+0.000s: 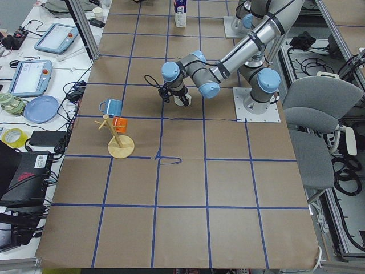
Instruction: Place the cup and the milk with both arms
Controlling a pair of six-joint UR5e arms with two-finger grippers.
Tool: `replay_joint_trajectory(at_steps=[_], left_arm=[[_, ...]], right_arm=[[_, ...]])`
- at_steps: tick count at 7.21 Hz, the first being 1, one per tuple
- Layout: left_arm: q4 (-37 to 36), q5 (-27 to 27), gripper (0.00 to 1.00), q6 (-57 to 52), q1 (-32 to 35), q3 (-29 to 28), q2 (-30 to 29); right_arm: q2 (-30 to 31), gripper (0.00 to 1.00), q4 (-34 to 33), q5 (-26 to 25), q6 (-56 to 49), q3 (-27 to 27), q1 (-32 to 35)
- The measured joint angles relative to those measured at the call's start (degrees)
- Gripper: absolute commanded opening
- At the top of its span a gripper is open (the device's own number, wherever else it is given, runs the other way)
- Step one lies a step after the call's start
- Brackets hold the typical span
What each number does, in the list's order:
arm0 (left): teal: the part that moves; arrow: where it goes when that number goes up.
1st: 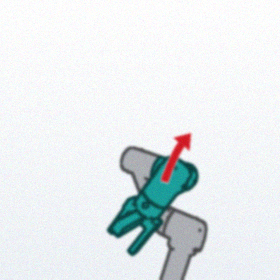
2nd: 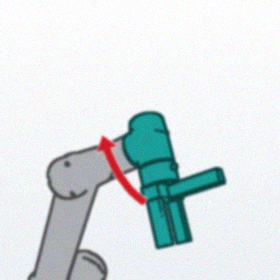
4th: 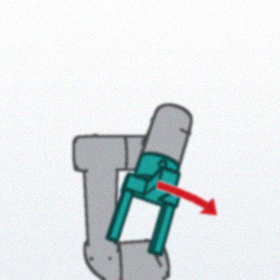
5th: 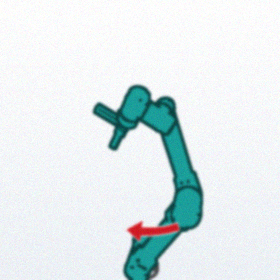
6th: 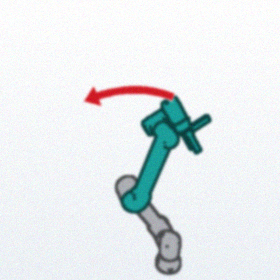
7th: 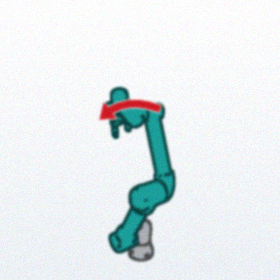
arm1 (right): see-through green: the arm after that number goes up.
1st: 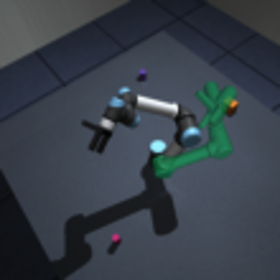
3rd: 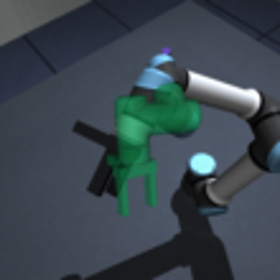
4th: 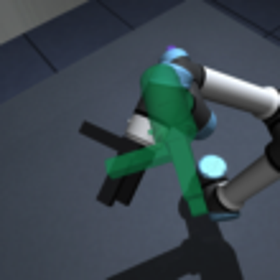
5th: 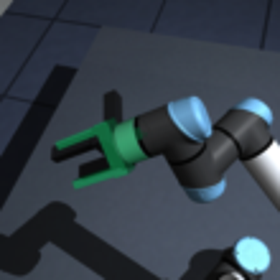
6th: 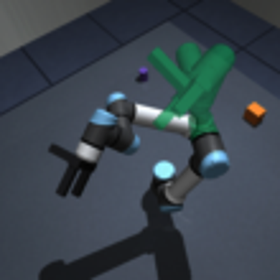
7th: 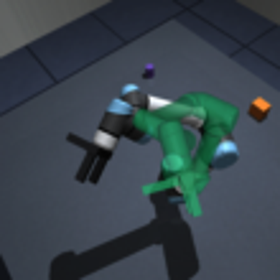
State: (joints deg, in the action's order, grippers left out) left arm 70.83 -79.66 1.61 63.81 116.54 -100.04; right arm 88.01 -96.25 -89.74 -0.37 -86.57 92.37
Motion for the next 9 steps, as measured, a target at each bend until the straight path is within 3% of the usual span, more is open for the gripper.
replay_joint_trajectory(at_steps=[4, 7, 9], left_arm=[[0.44, -0.65, 0.00, 0.19, 2.59, -4.34, 0.45], [4.67, -6.04, 0.00, -2.91, 16.65, -17.01, -1.25], [5.26, -7.15, 0.00, -13.79, 23.45, -21.88, -4.43]], right_arm=[[-0.10, 1.00, -0.59, -0.03, -0.64, 0.00, 0.00], [-0.12, 1.00, -0.48, -0.08, -0.85, 0.00, 0.00], [-0.12, 1.00, -0.34, -0.36, -1.12, 0.00, -0.01]])
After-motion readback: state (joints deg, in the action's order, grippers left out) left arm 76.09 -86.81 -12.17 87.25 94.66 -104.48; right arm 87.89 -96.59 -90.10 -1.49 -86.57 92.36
